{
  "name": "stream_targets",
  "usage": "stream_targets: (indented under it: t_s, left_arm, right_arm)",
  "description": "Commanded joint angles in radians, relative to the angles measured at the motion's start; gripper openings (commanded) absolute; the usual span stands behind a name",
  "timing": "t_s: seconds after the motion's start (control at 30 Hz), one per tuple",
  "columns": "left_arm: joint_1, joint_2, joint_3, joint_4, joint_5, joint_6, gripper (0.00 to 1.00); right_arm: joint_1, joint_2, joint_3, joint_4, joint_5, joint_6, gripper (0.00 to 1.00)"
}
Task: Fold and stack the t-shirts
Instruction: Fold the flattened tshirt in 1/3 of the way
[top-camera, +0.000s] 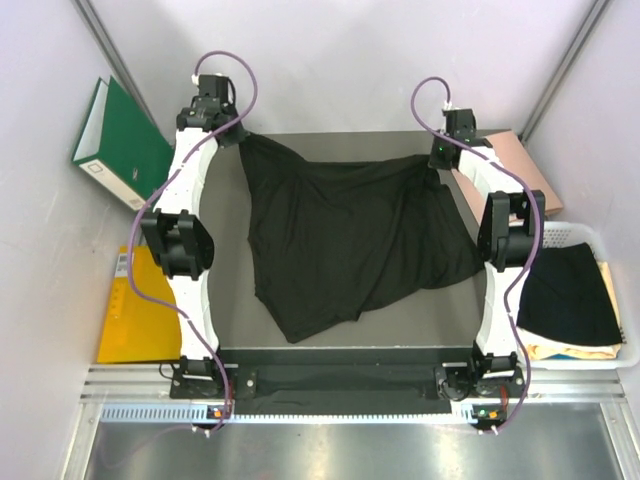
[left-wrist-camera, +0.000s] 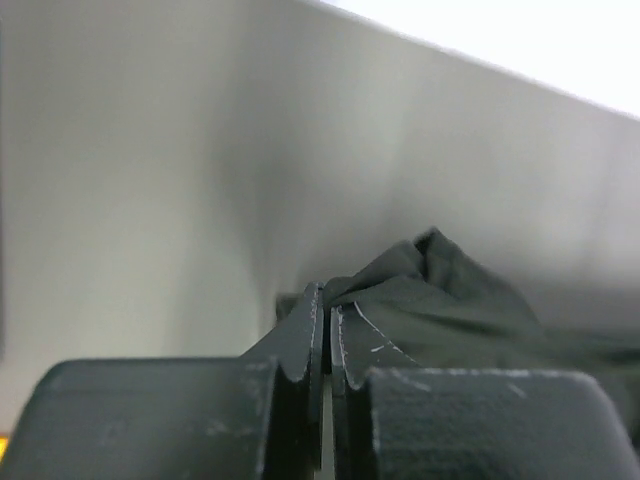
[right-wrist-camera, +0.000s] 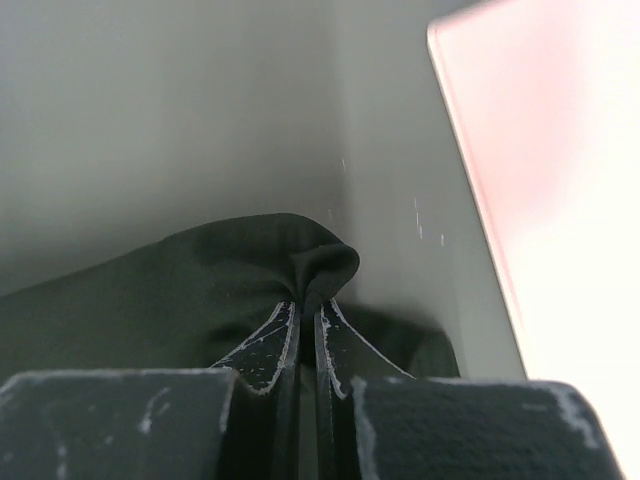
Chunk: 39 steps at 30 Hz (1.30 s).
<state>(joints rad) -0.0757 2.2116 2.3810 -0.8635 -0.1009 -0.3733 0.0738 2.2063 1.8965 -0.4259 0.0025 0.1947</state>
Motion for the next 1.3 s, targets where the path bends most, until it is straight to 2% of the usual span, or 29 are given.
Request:
stream_targets:
  t_s: [0.0,0.23,0.7,0.87,1.13,1.27]
  left_arm:
    - [-0.033,-0.147,-0.228,0.021,0.041,-0.059,0.0]
    - [-0.085,-0.363,-0.563,0.054,0.013,-0.116,0.0]
    - [-0.208,-0.612,-0.855,-0.084,0.001,-0.199,0.0]
    - [-0.245,-0.641,-0.933,-0.135,0.02,-0.231,0.0]
    - [-0.268,-0.668,-1.008,-0.221,-0.003,-0.272,0.0]
    - [-0.288,-0.685,-1.065,-0.23,0.004,-0.296,0.0]
  right_arm:
    - [-0.011,-0.097,-0.08,0.018,0.004,-0.004,0.0]
    - [-0.011,-0.154,-0.181,0.026,0.017,0.0,0.0]
    - [-0.009,-0.195,-0.307,0.013,0.073,0.008,0.0]
    - [-0.011,-0.131,-0.22,0.006,0.16,0.003,0.0]
    - [-0.011,-0.08,-0.071,0.056,0.152,-0.008,0.0]
    - [-0.011,-0.079,-0.083,0.064,0.152,-0.005,0.1]
